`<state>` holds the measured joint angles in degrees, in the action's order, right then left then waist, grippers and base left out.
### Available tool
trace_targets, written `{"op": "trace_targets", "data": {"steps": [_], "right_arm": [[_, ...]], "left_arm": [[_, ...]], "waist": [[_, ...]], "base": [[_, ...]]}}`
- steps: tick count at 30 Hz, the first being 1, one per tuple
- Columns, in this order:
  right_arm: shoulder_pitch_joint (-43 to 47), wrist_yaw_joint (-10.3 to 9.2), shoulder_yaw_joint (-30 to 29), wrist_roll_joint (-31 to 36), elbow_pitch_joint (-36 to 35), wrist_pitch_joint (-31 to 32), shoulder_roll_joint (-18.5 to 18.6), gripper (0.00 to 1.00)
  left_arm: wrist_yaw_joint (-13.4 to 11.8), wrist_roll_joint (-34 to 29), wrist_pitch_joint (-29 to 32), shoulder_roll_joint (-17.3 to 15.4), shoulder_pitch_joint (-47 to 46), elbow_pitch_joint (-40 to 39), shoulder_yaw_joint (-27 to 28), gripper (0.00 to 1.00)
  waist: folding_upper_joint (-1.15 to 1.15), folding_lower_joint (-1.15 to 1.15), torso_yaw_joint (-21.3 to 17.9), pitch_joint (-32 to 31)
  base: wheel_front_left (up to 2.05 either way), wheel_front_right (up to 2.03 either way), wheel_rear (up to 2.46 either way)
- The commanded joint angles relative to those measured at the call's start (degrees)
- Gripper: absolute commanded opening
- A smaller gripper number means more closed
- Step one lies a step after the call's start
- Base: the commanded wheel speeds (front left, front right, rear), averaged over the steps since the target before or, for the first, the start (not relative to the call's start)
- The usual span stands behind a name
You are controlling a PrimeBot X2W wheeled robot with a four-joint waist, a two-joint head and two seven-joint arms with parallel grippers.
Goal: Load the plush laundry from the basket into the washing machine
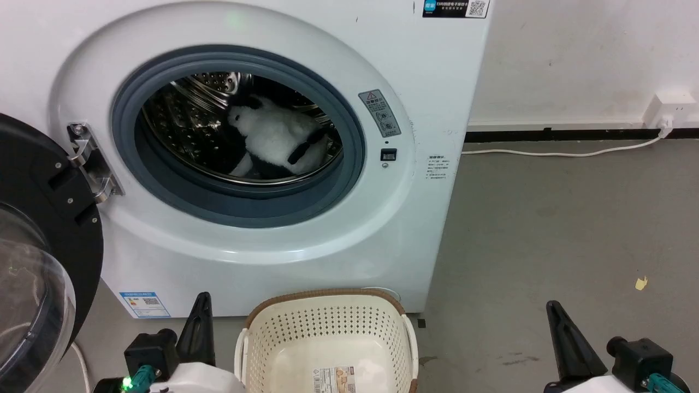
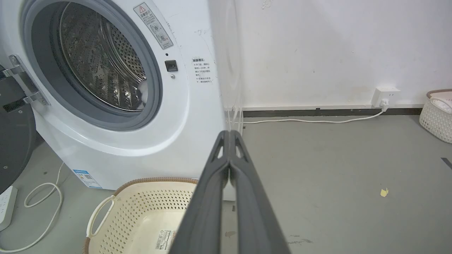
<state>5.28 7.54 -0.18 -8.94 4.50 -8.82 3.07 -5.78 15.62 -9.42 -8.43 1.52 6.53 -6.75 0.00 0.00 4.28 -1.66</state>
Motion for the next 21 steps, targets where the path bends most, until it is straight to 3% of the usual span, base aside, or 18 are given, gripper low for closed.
{"op": "trace_targets", "data": {"steps": [1,21], "right_arm": [[-0.9,-0.01,0.0,0.7,-0.5,0.3,0.0,0.00],[-1.8,-0.02,0.1,2.3,-1.2,2.0,-0.1,0.00]], "left_arm": [[0.4,-0.9,0.3,0.1,-0.3,-0.4,0.3,0.00],[1.4,-3.7,2.1,1.2,-0.5,-1.6,1.5,0.00]], "waist": [[0.00,0.00,-0.1,0.0],[0.00,0.00,-0.9,0.3]], "base": [[0.00,0.00,0.00],[0.00,0.00,0.00]]}}
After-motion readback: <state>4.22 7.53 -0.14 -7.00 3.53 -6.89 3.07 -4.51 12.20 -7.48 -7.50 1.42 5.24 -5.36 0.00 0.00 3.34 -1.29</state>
